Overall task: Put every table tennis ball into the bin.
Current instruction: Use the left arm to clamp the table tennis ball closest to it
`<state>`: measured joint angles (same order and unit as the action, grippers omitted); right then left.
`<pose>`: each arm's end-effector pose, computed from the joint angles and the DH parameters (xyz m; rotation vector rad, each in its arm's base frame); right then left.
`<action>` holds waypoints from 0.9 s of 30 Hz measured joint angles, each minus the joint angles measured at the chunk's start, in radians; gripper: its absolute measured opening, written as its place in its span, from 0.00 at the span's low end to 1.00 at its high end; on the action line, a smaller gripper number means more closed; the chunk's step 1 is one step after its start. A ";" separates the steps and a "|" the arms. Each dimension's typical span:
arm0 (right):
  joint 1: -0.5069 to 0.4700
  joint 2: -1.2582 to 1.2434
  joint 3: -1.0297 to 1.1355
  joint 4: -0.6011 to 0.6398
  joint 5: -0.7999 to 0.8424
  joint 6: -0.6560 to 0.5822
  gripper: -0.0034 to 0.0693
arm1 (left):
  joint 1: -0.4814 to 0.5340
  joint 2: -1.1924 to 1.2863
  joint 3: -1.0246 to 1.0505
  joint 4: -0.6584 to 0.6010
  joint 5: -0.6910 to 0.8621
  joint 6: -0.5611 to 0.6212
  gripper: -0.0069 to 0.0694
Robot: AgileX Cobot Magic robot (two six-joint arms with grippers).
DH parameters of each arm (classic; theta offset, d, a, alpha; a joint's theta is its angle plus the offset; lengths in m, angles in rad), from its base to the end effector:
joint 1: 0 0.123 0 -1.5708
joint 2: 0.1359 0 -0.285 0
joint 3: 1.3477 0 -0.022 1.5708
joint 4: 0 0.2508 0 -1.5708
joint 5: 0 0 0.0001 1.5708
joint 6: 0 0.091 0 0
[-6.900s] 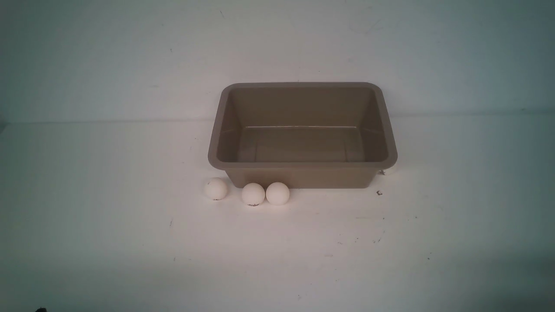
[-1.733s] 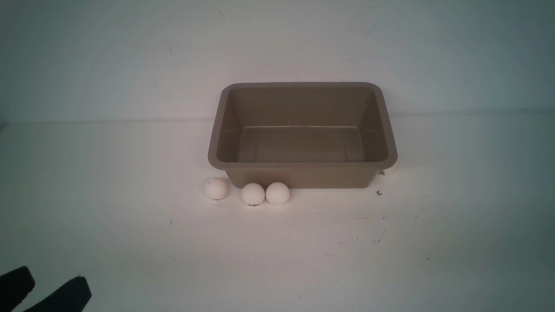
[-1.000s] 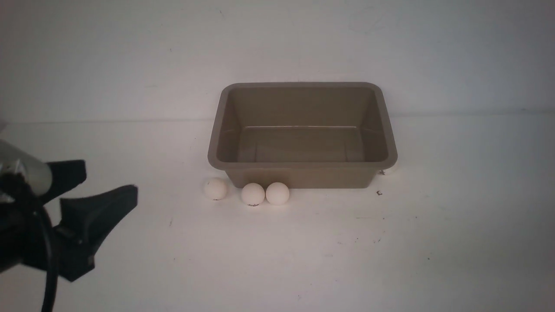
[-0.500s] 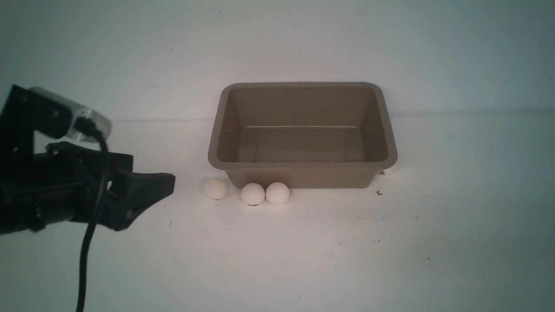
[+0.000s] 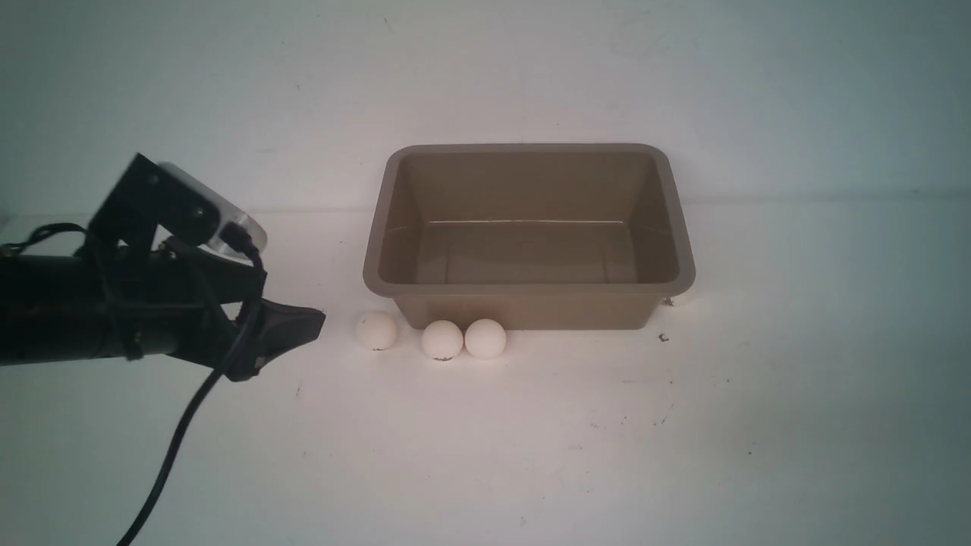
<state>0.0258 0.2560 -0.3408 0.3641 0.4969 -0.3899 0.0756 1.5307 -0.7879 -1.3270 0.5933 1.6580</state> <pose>0.0652 0.0172 0.2701 -0.2036 1.8543 0.1310 0.2946 -0.0273 0.2155 0.6000 2.1873 -0.4464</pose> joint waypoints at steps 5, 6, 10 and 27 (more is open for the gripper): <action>0.000 0.000 0.000 0.000 -0.011 0.000 0.41 | -0.036 0.106 -0.068 -0.018 -0.020 0.005 0.85; 0.000 0.000 0.000 0.000 -0.014 0.000 0.41 | -0.046 0.125 -0.081 -0.021 -0.028 0.005 0.85; 0.000 0.000 0.000 0.000 -0.015 0.000 0.41 | -0.077 0.195 -0.125 -0.024 -0.056 0.010 0.85; 0.000 0.000 0.000 -0.003 -0.016 -0.001 0.41 | -0.116 0.460 -0.293 -0.073 -0.108 0.044 0.85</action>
<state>0.0258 0.2560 -0.3408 0.3610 0.4813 -0.3906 -0.0406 1.9907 -1.0805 -1.4002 0.4854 1.7016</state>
